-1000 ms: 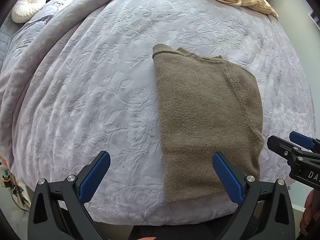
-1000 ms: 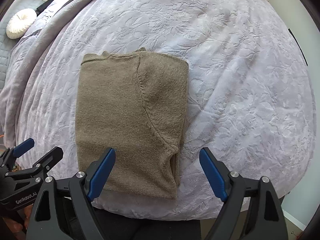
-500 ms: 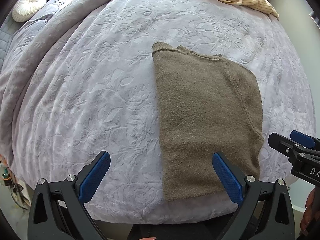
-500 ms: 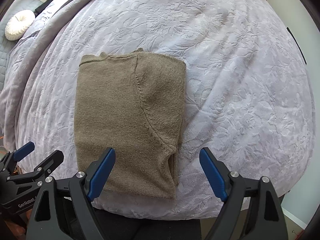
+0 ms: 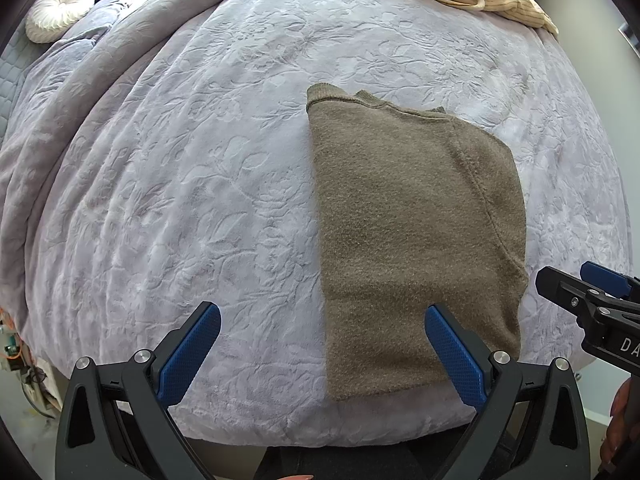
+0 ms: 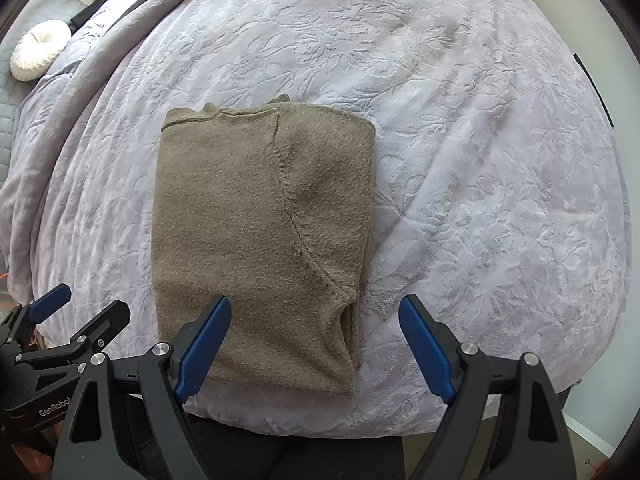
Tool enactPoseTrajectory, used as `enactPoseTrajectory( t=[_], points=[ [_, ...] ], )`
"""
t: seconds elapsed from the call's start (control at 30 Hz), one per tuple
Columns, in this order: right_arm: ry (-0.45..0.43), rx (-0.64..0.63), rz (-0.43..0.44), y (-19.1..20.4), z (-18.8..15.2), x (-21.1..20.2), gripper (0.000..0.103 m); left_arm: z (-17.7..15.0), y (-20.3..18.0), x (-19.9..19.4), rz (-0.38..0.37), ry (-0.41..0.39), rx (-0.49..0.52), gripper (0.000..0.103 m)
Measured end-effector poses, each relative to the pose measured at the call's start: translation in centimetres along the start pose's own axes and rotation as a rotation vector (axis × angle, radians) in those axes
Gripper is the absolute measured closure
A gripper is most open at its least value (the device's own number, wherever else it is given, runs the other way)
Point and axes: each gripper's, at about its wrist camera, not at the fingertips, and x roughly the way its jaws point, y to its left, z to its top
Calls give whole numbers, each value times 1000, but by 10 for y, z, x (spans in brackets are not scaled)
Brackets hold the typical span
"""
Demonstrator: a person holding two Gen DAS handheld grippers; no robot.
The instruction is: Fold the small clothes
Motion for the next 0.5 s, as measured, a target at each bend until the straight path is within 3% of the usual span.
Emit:
enactPoseTrajectory(
  t=[0.5],
  points=[
    [1,-2,0,6,-5,0,15,-2,2,-4,-2,-23,-15,1]
  ],
)
